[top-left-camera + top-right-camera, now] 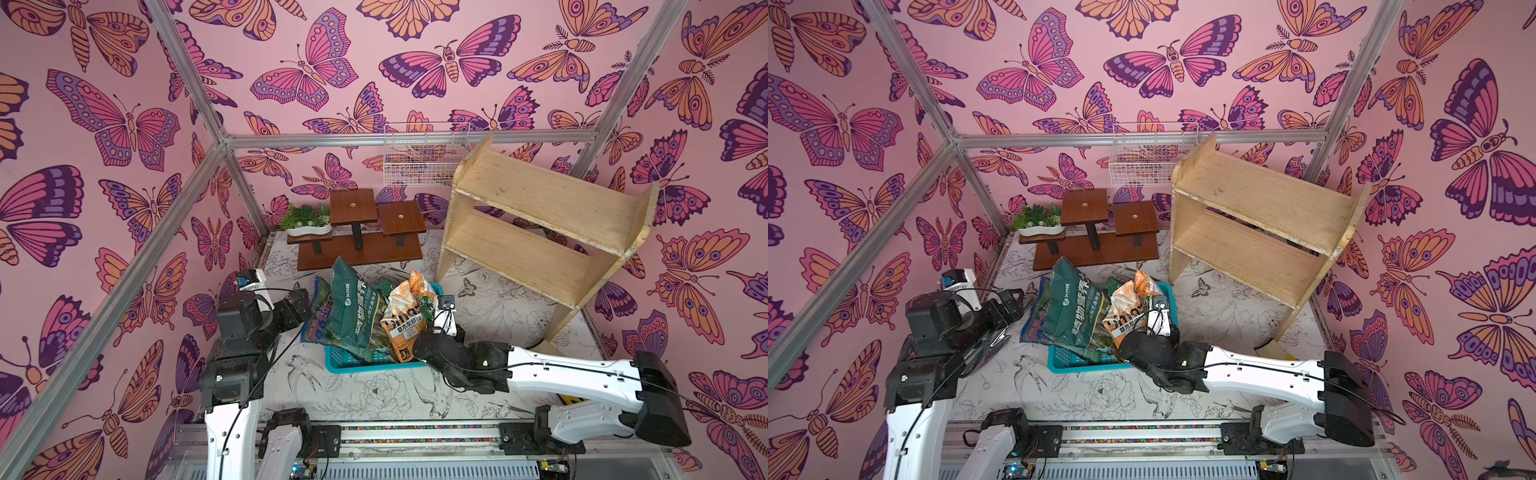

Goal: Take down the fertilizer bag from the shelf
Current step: Place the fertilizer bag in the storage box, then adjust the fertilizer bag in the storage box.

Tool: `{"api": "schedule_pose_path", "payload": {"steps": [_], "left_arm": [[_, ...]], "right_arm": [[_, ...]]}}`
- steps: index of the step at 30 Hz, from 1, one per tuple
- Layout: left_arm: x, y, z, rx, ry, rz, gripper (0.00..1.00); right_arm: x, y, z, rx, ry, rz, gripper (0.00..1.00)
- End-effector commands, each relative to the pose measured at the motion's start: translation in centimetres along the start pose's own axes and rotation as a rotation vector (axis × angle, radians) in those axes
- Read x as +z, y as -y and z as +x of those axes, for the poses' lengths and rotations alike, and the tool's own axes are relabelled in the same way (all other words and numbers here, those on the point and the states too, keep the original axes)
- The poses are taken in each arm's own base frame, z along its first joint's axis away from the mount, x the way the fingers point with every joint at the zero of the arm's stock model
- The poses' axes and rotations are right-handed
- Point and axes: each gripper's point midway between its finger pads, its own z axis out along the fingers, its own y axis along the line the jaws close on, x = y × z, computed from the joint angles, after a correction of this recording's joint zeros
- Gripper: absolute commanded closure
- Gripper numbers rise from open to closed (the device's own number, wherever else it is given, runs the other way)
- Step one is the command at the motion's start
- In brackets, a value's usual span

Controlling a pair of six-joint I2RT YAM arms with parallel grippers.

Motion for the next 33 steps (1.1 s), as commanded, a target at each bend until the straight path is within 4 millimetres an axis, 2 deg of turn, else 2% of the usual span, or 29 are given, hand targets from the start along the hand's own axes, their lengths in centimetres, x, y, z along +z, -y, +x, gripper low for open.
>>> {"api": "schedule_pose_path", "payload": {"steps": [1,4,7,9,10,14,17,18,21,22,24,26,30,33], "left_arm": [[0.0,0.0,-0.2,0.006,0.013,0.003,0.00],[0.0,0.0,-0.2,0.006,0.013,0.003,0.00],[0.0,0.0,-0.2,0.005,0.013,0.002,0.00],[0.0,0.0,-0.2,0.007,0.015,0.002,0.00],[0.0,0.0,-0.2,0.006,0.014,0.002,0.00],[0.0,0.0,-0.2,0.007,0.015,0.003,0.00],[0.0,0.0,-0.2,0.005,0.012,0.003,0.00],[0.0,0.0,-0.2,0.006,0.014,0.006,0.00],[-0.1,0.0,-0.3,0.007,0.017,0.004,0.00],[-0.1,0.0,-0.2,0.006,0.016,0.006,0.00],[-0.1,0.0,-0.2,0.007,0.015,0.004,0.00],[-0.1,0.0,-0.3,0.006,0.016,0.004,0.00],[0.0,0.0,-0.2,0.006,0.015,0.002,0.00],[0.1,-0.1,-0.2,0.005,0.012,0.001,0.00]], "right_arm": [[0.5,1.0,0.8,0.068,0.035,0.026,1.00],[0.6,2.0,1.6,0.096,0.047,0.021,1.00],[0.0,2.2,0.8,0.115,0.064,0.007,1.00],[-0.4,1.6,0.2,0.120,0.058,-0.023,1.00],[-0.7,1.1,0.1,0.119,0.048,-0.049,0.95],[-1.4,0.1,-0.1,0.100,0.017,-0.111,0.62],[-2.1,1.4,0.2,0.080,0.006,-0.110,0.47],[-2.4,2.1,0.4,0.075,0.005,-0.108,0.45],[-3.2,4.6,0.8,0.073,0.006,-0.096,0.44],[-3.5,5.7,1.1,0.075,0.007,-0.082,0.47],[-3.7,7.4,1.5,0.078,0.022,-0.064,0.66],[-3.7,8.2,1.9,0.072,0.036,-0.073,0.71],[-3.5,7.8,2.3,0.034,0.024,-0.096,0.72],[-2.9,6.0,2.7,-0.007,0.003,-0.132,0.72]]}}
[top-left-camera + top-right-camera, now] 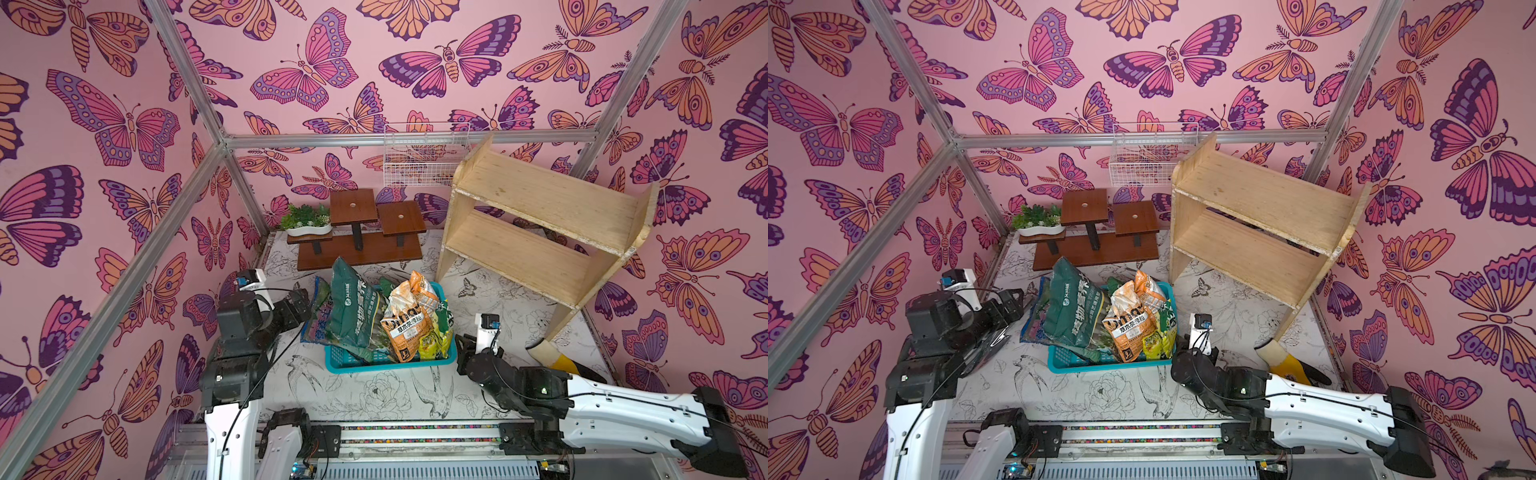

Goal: Take down the fertilizer bag from the shelf
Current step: Adjust the fertilizer bag in the storage box, then reset both arms

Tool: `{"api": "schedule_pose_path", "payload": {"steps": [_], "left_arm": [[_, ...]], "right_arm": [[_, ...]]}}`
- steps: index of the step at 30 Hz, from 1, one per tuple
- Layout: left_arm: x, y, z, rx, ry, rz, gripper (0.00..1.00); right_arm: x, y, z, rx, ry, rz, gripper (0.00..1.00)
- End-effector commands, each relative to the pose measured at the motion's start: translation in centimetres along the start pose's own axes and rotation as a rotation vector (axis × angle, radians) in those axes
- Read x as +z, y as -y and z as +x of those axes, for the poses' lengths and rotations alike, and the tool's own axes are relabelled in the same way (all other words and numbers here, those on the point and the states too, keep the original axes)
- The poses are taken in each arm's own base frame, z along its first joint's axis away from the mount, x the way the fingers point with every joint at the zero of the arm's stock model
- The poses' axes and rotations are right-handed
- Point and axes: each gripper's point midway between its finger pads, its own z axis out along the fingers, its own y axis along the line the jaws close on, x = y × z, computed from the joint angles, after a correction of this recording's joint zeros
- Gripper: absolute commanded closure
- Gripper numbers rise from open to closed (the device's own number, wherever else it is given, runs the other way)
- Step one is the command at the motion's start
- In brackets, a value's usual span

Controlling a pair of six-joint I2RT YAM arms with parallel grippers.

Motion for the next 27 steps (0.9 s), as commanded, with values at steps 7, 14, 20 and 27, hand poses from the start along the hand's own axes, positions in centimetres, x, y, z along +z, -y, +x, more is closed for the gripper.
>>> {"api": "schedule_pose_path", "payload": {"steps": [7,14,20,27], "left_arm": [[0.0,0.0,-0.2,0.005,0.012,0.004,0.00],[-0.1,-0.3,-0.3,0.004,0.021,-0.011,0.00],[-2.1,-2.8,-0.7,-0.168,0.124,-0.147,0.00],[-5.3,-8.2,0.5,-0.373,0.424,-0.323,0.00]], "right_arm": [[3.5,-3.7,1.6,-0.099,-0.080,0.004,0.81],[5.7,-4.3,5.2,-0.102,-0.177,0.058,0.95],[3.5,-4.0,3.1,-0.109,-0.127,0.061,0.95],[-1.3,2.3,-1.2,-0.063,0.018,0.128,0.44]]}}
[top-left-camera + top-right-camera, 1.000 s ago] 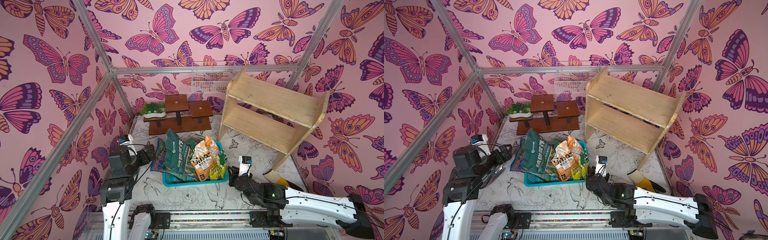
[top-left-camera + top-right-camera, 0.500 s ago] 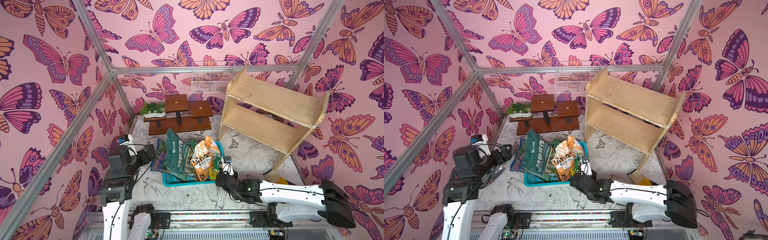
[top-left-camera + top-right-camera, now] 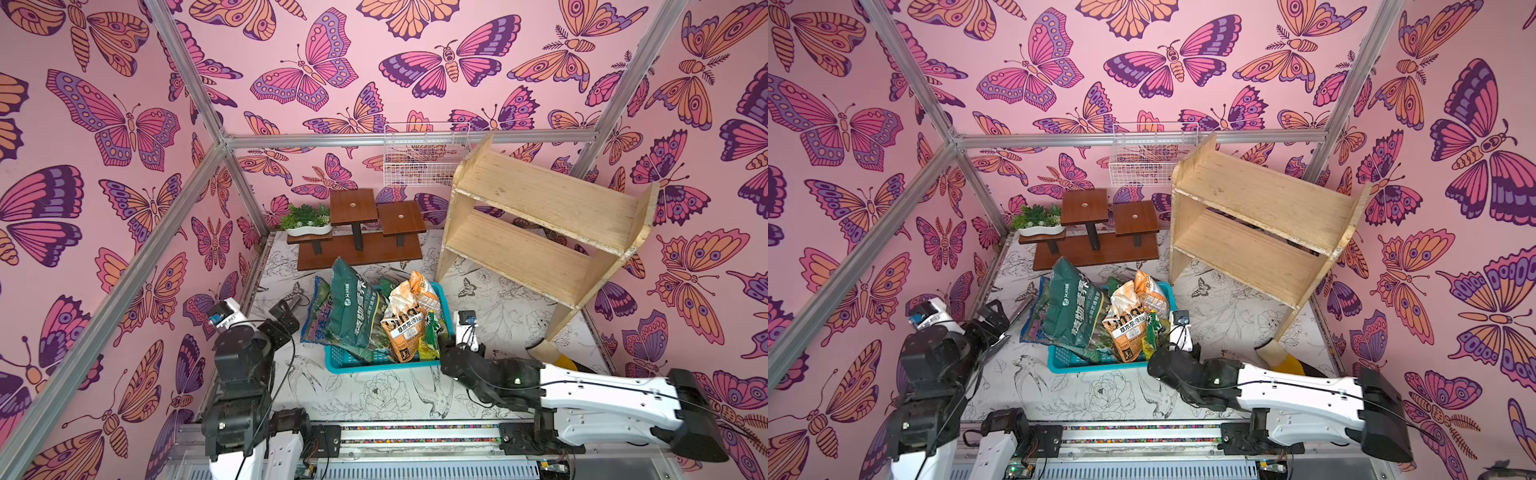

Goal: Take down the fertilizer bag from the shelf
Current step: Reset both arms

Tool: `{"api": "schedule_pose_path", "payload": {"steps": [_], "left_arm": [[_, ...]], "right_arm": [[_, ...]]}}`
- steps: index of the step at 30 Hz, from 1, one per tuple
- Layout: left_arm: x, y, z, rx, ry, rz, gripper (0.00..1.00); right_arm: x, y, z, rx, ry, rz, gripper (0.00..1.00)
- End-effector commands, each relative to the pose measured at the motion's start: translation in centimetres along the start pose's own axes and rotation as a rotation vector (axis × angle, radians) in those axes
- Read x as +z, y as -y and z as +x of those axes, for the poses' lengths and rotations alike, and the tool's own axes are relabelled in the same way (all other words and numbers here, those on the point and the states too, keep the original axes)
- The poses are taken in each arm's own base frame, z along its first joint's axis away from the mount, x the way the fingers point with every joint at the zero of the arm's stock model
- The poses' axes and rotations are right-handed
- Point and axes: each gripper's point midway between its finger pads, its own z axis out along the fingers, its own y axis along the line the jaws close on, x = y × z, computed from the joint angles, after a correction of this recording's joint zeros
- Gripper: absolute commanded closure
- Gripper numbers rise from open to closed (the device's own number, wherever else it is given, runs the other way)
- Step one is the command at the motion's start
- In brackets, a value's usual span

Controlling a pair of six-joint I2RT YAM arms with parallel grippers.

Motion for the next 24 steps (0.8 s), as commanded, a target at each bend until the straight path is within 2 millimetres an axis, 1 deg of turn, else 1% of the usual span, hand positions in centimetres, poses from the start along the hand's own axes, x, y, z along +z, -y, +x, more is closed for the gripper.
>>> {"api": "schedule_pose_path", "payload": {"steps": [1,3,4,5,8,9,10,11,12,14,15,16,17,19,20,22,24], "left_arm": [[-0.4,-2.9,-1.8,-0.101,0.161,-0.123,0.00],[-0.4,-3.7,-1.7,-0.105,0.189,-0.151,0.00],[-0.1,-4.5,-1.4,-0.108,0.196,-0.184,0.00],[0.2,-5.1,-1.0,-0.112,0.197,-0.212,0.00],[2.9,-6.9,1.8,-0.106,0.160,-0.263,0.02],[4.0,-7.4,3.0,-0.099,0.145,-0.271,0.03],[5.1,-7.8,3.9,-0.090,0.134,-0.276,0.04],[5.8,-8.3,4.7,-0.076,0.124,-0.288,0.05],[6.5,-8.8,5.3,-0.053,0.121,-0.302,0.05],[7.5,-9.6,6.0,0.008,0.132,-0.324,0.04],[8.2,-10.6,7.1,0.057,0.129,-0.353,0.02],[8.4,-11.5,7.3,0.063,0.151,-0.388,0.00],[8.6,-11.7,7.5,0.072,0.160,-0.390,0.00],[9.6,-11.6,8.2,0.110,0.158,-0.361,0.00],[10.0,-11.7,8.6,0.117,0.153,-0.356,0.00],[10.8,-11.7,9.3,0.132,0.135,-0.350,0.00],[11.6,-11.6,9.8,0.154,0.098,-0.352,0.00]], "right_arm": [[-1.8,5.6,-0.7,-0.026,0.074,0.127,0.39],[-2.7,8.1,-1.3,0.007,0.115,0.169,0.29],[-3.0,9.4,-1.6,0.029,0.133,0.196,0.23],[-3.1,10.3,-1.8,0.042,0.138,0.214,0.21],[-2.2,12.5,-1.6,0.063,0.082,0.285,0.17],[-1.5,12.9,-1.4,0.062,0.045,0.300,0.17],[-0.8,13.0,-1.0,0.043,-0.002,0.295,0.21],[-0.1,12.5,-0.6,0.002,-0.032,0.270,0.26],[0.5,12.0,-0.5,-0.039,-0.041,0.249,0.08],[1.0,11.2,-1.8,-0.116,0.005,0.232,0.09],[1.0,11.3,-2.7,-0.142,0.046,0.254,0.09],[0.9,11.6,-3.7,-0.176,0.095,0.284,0.13],[0.8,12.0,-4.5,-0.204,0.142,0.321,0.17],[0.3,14.4,-5.7,-0.209,0.270,0.483,0.04],[0.7,14.5,-6.0,-0.256,0.307,0.501,0.03],[2.6,14.0,-6.0,-0.340,0.301,0.450,0.02],[4.2,14.8,-6.2,-0.372,0.256,0.467,0.00]]}}
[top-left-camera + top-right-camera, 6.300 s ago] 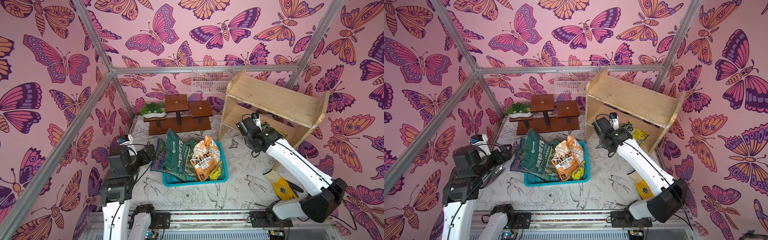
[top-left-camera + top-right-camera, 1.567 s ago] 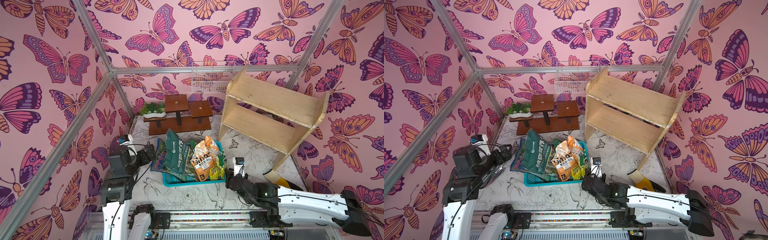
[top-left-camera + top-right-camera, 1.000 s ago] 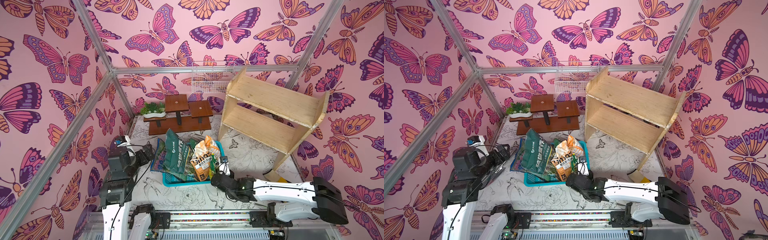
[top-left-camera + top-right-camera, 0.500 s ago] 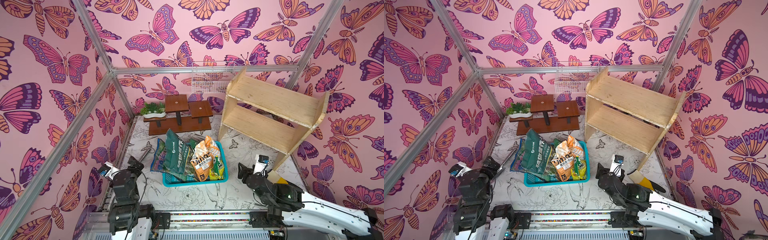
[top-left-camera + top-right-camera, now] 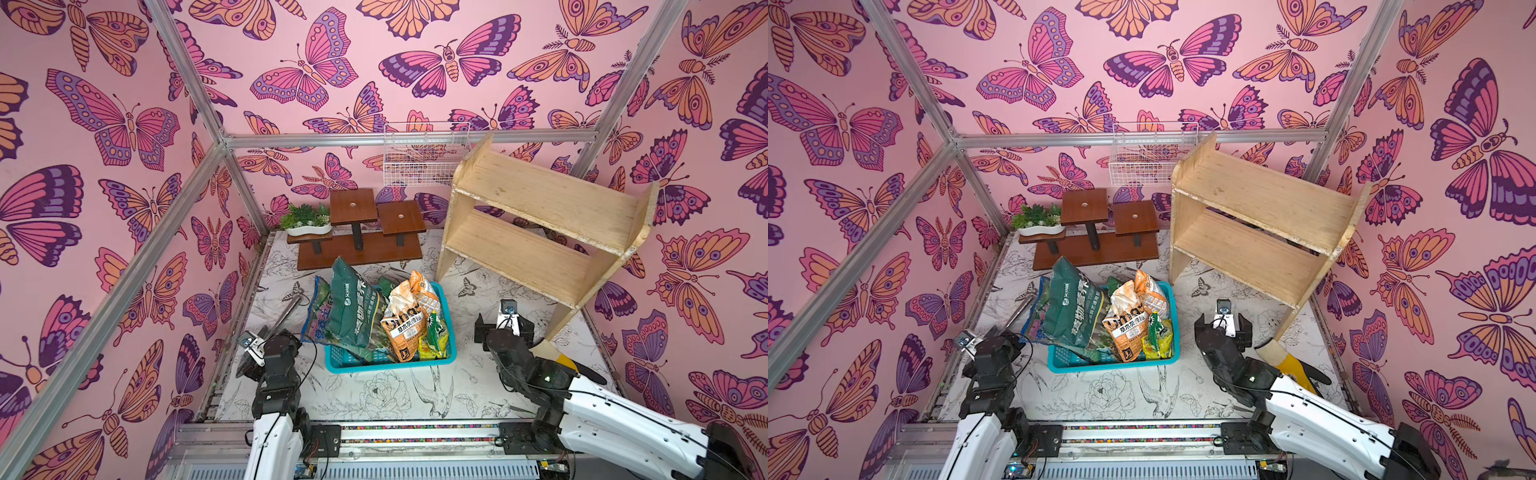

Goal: Take down the fertilizer bag from the shelf
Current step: Reset both arms

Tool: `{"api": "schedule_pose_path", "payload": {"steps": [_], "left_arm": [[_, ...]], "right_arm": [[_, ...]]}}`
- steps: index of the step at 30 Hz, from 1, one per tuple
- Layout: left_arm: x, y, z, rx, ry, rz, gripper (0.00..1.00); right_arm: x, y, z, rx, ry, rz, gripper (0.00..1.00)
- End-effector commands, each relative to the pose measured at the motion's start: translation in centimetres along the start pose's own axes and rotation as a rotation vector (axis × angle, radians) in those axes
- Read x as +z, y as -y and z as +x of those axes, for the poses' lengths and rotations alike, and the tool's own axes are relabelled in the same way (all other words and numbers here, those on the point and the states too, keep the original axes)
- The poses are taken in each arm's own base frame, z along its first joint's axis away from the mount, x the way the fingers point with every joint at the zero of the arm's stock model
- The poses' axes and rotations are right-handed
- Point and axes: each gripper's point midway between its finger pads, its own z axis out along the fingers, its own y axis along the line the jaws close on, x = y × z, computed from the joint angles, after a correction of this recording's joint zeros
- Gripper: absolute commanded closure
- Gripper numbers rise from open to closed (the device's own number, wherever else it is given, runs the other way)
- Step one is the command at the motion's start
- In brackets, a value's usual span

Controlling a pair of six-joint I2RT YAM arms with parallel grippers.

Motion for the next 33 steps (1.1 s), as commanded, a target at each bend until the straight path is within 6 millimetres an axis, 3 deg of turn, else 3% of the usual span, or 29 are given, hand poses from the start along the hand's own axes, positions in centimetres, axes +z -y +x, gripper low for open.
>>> {"api": "schedule_pose_path", "payload": {"steps": [1,3,9,14,18,21,26,33], "left_arm": [[0.7,1.6,-1.8,0.018,0.063,0.042,0.00],[1.3,2.1,-1.5,0.038,0.040,0.054,0.00],[2.3,3.7,-1.5,0.013,0.061,0.116,0.00],[3.2,6.2,-1.8,0.035,0.082,0.223,0.00],[4.6,8.3,-1.7,0.082,0.040,0.270,0.00],[5.7,9.5,-1.8,0.099,0.019,0.279,0.00],[6.9,10.3,-2.8,0.112,0.004,0.250,0.00],[6.0,9.4,-2.4,0.137,0.062,0.264,0.00]], "right_arm": [[2.3,0.2,-2.5,-0.104,0.051,0.039,0.00],[4.1,1.8,-2.3,-0.103,0.000,0.121,0.00],[7.0,2.0,-2.3,-0.140,-0.035,0.087,0.01],[7.0,1.3,-2.1,-0.140,-0.039,-0.017,0.01],[6.1,2.6,-2.2,-0.167,0.045,0.020,0.01],[6.5,4.4,-1.0,-0.133,0.048,0.071,0.01],[8.2,6.0,1.3,-0.005,0.082,0.062,0.01],[10.5,4.8,1.1,-0.083,0.035,-0.016,0.01]]}}
